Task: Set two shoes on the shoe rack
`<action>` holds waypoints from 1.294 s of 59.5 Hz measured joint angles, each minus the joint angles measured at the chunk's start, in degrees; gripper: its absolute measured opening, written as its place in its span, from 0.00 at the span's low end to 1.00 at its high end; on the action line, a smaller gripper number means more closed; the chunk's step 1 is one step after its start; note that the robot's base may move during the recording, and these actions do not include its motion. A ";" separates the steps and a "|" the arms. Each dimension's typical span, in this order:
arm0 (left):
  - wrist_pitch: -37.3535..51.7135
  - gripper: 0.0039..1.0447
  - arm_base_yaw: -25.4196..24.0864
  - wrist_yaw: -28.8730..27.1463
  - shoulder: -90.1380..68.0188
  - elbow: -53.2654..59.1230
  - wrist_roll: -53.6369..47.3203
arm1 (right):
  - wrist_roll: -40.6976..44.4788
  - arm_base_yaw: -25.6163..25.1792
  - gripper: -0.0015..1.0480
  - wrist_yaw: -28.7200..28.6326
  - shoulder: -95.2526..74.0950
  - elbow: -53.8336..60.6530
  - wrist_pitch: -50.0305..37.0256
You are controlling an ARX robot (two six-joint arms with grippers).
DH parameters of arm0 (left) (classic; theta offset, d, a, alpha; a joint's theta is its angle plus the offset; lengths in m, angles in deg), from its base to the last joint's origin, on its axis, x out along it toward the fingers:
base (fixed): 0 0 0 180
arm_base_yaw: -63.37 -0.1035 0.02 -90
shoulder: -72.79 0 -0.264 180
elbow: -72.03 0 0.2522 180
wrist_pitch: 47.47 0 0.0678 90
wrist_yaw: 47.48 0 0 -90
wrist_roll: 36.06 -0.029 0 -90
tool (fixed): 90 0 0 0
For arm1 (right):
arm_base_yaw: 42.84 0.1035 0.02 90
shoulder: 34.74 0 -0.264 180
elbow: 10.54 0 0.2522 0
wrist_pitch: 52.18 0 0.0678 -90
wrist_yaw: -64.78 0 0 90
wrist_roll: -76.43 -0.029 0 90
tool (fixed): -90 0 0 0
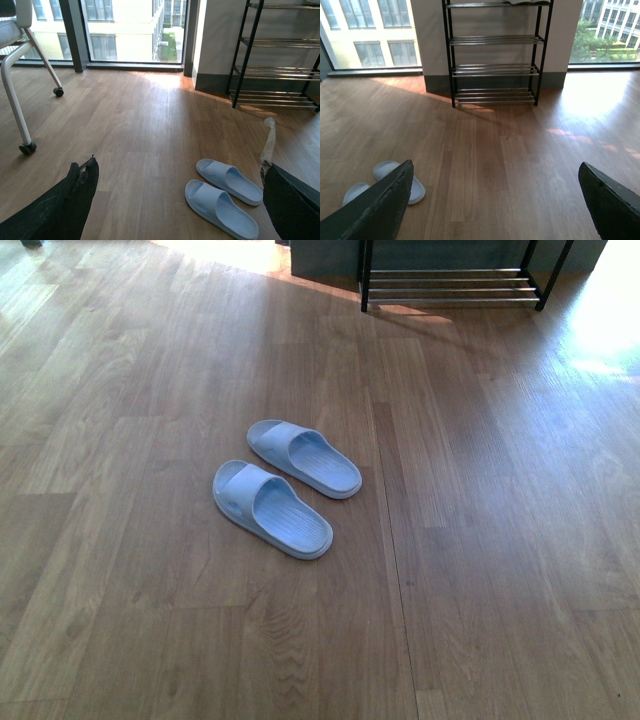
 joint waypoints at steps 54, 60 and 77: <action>0.00 0.91 0.00 0.11 0.00 0.00 0.00 | 0.00 0.00 0.91 0.11 0.13 0.00 0.00; 0.00 0.91 0.00 0.13 0.00 0.00 0.00 | 0.00 0.00 0.91 0.13 0.15 0.00 0.00; 0.00 0.91 0.00 0.11 0.00 0.00 0.00 | 0.00 0.00 0.91 0.13 0.13 0.00 0.00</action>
